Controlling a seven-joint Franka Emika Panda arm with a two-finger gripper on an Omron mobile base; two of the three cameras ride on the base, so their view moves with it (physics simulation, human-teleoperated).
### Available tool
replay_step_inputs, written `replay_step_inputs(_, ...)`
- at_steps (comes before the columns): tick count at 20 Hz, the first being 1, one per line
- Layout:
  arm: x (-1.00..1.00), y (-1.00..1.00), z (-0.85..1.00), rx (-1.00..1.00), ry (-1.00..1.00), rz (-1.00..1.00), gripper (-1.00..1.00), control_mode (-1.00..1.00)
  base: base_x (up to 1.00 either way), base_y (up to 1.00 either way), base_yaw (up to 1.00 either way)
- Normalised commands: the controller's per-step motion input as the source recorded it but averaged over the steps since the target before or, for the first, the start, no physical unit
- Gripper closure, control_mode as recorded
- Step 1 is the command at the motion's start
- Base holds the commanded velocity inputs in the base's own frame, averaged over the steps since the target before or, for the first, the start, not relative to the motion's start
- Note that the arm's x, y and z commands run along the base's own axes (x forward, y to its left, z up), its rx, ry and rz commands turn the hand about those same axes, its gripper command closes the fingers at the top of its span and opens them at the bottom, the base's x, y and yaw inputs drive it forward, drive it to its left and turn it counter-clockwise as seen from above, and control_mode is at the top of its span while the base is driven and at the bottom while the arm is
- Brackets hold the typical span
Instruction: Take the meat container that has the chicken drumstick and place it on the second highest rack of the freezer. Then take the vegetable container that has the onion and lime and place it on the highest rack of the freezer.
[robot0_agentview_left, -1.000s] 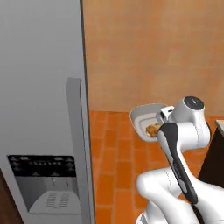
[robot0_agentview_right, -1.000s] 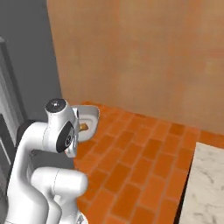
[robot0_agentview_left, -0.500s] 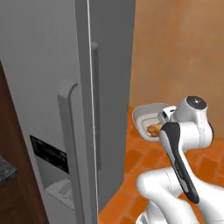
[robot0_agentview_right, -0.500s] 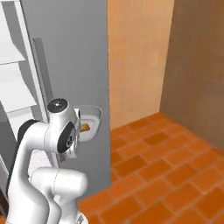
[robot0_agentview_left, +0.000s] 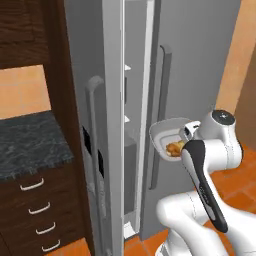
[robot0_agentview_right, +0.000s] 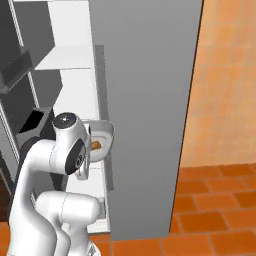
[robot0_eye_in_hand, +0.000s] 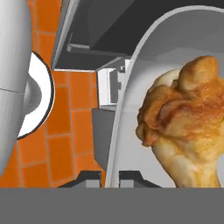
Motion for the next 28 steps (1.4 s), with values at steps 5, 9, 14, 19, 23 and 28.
replay_step_inputs(5, 0.00, 0.00, 0.00, 0.00, 0.00, 0.00, 1.00, 1.00, 0.27, -0.74, 0.65)
replay_step_inputs(9, 0.00, 0.00, 0.00, 0.00, 0.00, 0.00, 1.00, 1.00, 0.09, -0.32, 0.64)
replay_step_inputs(14, 0.00, 0.00, 0.00, 0.00, 0.00, 0.00, 1.00, 1.00, 0.15, 0.08, 0.46)
replay_step_inputs(19, 0.00, 0.00, 0.00, 0.00, 0.00, 0.00, 1.00, 1.00, 0.09, -0.02, 0.14)
replay_step_inputs(23, 0.27, -0.04, 0.00, 0.00, 0.00, 0.00, 1.00, -1.00, 0.06, 0.00, 0.00)
replay_step_inputs(28, 0.36, -0.15, 0.00, 0.00, -0.02, 0.00, 1.00, -1.00, 0.00, 0.00, 0.00)
